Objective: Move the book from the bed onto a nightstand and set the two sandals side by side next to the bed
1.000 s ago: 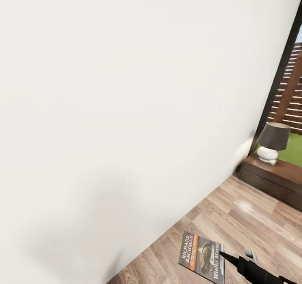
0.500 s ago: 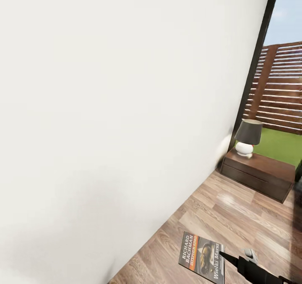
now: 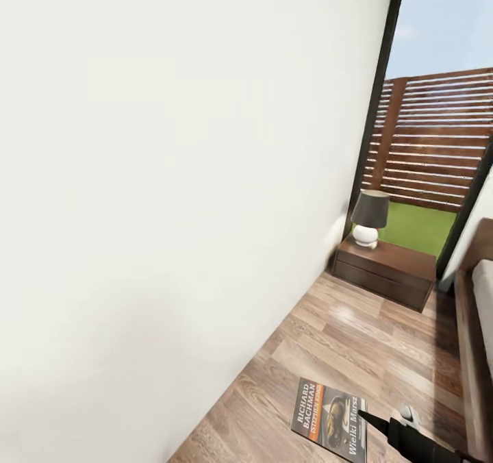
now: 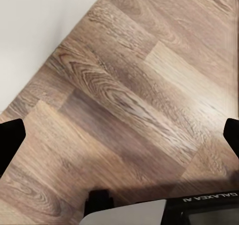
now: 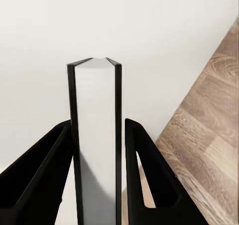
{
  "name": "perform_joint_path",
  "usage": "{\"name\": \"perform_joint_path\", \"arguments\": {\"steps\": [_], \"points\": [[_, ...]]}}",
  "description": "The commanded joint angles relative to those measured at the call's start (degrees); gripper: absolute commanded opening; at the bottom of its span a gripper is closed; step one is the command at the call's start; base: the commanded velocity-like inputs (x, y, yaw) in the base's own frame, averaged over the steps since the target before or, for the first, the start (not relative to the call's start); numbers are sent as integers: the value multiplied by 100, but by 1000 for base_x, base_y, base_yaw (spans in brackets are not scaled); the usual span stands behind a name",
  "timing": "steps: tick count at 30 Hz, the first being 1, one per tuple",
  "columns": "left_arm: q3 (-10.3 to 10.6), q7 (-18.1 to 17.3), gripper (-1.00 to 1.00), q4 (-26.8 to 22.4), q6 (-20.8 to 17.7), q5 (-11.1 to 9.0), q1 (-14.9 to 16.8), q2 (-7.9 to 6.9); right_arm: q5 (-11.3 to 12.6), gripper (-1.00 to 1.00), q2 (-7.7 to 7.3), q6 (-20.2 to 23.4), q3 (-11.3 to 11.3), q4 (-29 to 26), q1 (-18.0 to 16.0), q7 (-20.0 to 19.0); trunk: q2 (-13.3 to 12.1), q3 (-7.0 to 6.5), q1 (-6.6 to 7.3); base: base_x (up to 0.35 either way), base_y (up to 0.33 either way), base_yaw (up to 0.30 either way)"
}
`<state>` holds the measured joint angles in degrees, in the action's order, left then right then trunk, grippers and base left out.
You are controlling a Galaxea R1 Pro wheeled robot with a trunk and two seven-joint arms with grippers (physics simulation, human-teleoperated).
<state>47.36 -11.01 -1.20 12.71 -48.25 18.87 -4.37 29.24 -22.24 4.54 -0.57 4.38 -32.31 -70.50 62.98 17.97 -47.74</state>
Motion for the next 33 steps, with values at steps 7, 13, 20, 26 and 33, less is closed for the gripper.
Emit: {"name": "perform_joint_path", "arguments": {"steps": [7, 13, 20, 26, 33], "points": [[45, -24, 100, -1, 12, -60, 2, -2, 29, -100, 1, 47, 22, 19, -12, -25, 5, 7, 0, 0, 0, -261], [45, -24, 100, 1, 13, -59, 2, -2, 29, -100, 1, 47, 23, 19, -15, -25, 5, 7, 0, 0, 0, -261], [45, -24, 100, 0, 12, -59, 2, -2, 29, -100, 1, 47, 22, 19, -14, -25, 5, 7, 0, 0, 0, -261], [45, -24, 100, 3, 12, -61, 2, -2, 29, -100, 1, 47, 23, 19, -12, -25, 5, 7, 0, 0, 0, -261], [45, -24, 100, 1, 12, -58, 2, -2, 29, -100, 1, 47, 22, 19, -12, -25, 5, 7, 0, 0, 0, -261]]}}
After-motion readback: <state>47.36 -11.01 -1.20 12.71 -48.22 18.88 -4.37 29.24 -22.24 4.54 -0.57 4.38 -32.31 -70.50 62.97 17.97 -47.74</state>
